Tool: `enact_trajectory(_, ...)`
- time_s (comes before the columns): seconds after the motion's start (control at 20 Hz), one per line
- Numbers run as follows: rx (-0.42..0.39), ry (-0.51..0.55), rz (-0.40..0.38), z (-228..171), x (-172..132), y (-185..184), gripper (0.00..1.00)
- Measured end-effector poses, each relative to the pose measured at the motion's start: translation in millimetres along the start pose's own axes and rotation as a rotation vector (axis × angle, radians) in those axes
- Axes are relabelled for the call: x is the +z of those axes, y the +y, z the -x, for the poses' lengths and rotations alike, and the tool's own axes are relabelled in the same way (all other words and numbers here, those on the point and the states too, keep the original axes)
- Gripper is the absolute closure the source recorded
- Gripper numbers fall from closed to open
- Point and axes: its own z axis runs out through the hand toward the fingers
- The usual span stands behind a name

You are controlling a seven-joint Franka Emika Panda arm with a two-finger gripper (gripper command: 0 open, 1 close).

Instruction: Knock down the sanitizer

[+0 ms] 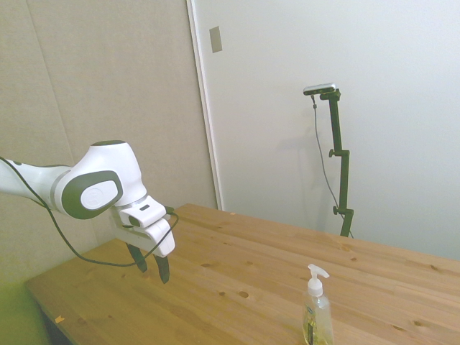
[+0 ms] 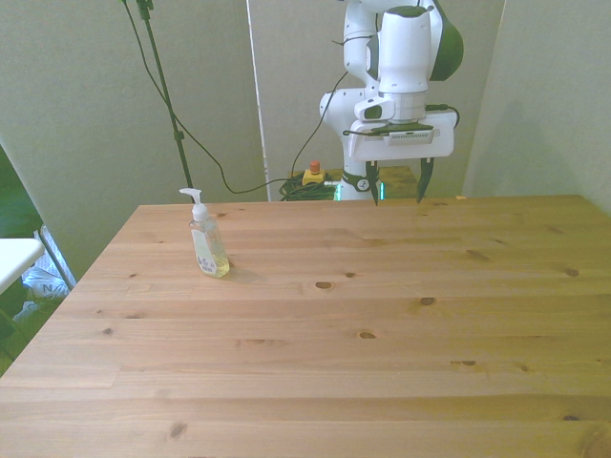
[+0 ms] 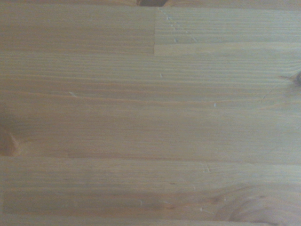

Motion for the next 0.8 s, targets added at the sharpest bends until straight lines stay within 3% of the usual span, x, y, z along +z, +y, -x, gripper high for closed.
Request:
enact_trajectory(0.3, 0.036, -0.004, 0.022, -3, 7, 12, 0.00)
enact_trajectory(0.8, 0.235, 0.056, 0.069, -62, -7, 119, 0.00)
